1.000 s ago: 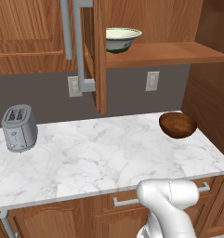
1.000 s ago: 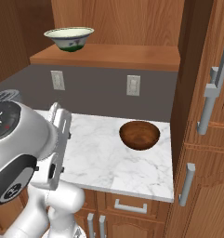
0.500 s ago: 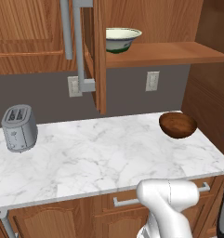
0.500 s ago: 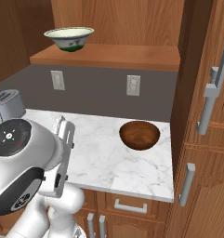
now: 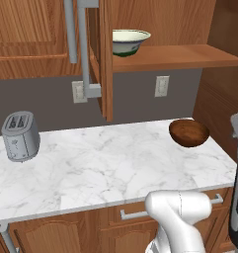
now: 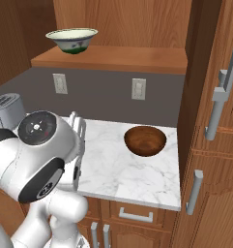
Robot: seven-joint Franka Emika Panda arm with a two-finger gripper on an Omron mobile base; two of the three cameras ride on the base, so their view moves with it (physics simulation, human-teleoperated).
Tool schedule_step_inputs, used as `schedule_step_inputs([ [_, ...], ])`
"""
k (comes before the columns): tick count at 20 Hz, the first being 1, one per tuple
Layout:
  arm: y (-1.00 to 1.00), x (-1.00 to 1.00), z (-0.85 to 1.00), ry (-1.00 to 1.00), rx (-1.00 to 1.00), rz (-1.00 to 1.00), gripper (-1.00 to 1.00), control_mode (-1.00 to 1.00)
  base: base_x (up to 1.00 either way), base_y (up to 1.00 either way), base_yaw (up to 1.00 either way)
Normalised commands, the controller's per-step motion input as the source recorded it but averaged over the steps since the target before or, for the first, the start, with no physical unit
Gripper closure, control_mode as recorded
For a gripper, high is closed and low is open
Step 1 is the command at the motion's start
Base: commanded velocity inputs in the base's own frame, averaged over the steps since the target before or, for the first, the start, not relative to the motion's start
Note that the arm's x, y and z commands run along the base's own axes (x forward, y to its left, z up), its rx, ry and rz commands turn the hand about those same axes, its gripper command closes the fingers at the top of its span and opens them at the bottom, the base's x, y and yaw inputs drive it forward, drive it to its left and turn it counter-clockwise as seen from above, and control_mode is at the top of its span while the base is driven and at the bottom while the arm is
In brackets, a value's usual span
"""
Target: Open the cabinet. Pick the bowls from the counter and place them in the cabinet. Then close the cabinet.
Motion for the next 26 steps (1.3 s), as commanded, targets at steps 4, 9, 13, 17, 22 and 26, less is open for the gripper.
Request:
schedule_step_inputs([
  [4,-0.18,0.24,-0.01,0.0,0.0,0.07,-1.0,-1.0,0.0,0.0,0.0],
  [9,-0.11,0.22,-0.1,0.0,0.0,0.07,-1.0,-1.0,0.0,0.0,0.0],
  [13,-0.07,0.26,-0.19,-0.01,0.0,0.07,-1.0,-1.0,0.0,0.0,0.0],
  [17,0.0,0.31,-0.27,-0.06,0.0,0.03,-1.0,-1.0,0.0,0.0,0.0],
  [22,0.0,0.25,-0.27,-0.13,0.0,0.0,-1.0,-1.0,0.0,0.0,0.0],
  [26,0.0,0.32,-0.24,-0.09,0.0,-0.02,-1.0,-1.0,0.0,0.0,0.0],
])
